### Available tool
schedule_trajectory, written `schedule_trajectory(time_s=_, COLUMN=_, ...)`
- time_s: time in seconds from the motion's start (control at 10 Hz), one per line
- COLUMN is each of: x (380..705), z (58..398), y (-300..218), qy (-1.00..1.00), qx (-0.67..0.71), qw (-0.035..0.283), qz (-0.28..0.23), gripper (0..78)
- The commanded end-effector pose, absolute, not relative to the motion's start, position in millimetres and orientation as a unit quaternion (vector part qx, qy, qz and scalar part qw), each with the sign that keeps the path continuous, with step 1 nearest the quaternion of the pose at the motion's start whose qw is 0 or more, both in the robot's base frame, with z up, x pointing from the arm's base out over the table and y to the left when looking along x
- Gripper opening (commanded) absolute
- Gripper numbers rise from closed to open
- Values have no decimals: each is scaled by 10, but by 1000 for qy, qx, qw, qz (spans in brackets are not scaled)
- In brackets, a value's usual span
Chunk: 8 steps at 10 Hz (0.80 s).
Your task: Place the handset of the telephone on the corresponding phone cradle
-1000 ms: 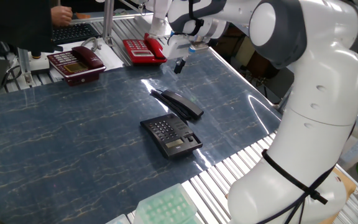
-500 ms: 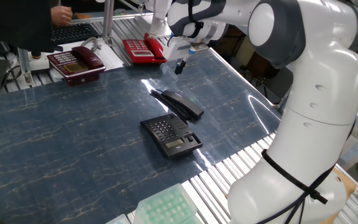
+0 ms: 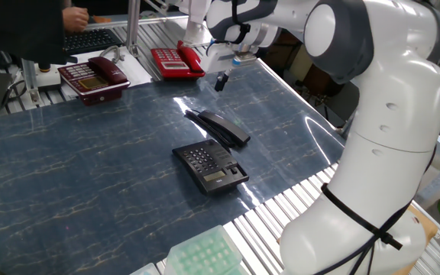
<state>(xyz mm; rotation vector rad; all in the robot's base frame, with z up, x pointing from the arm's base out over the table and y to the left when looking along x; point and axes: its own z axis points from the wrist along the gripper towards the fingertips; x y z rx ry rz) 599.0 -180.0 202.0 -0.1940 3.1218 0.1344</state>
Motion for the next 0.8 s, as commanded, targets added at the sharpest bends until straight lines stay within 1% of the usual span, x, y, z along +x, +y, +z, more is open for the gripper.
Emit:
schedule_trajectory(time_s=0.1, x=5997, z=2035, y=-1806, qy=1000, qx=-4, qw=-9, qz=8, gripper=0)
schedule_trajectory(time_s=0.3, x=5997, z=2035, y=-1806, qy=1000, qx=7, qw=-23, qz=5, gripper=0)
schedule_trajectory(time_s=0.8, x=5966, z=2018, y=-1820, qy=999, qx=-26, qw=-24, qz=5, gripper=0)
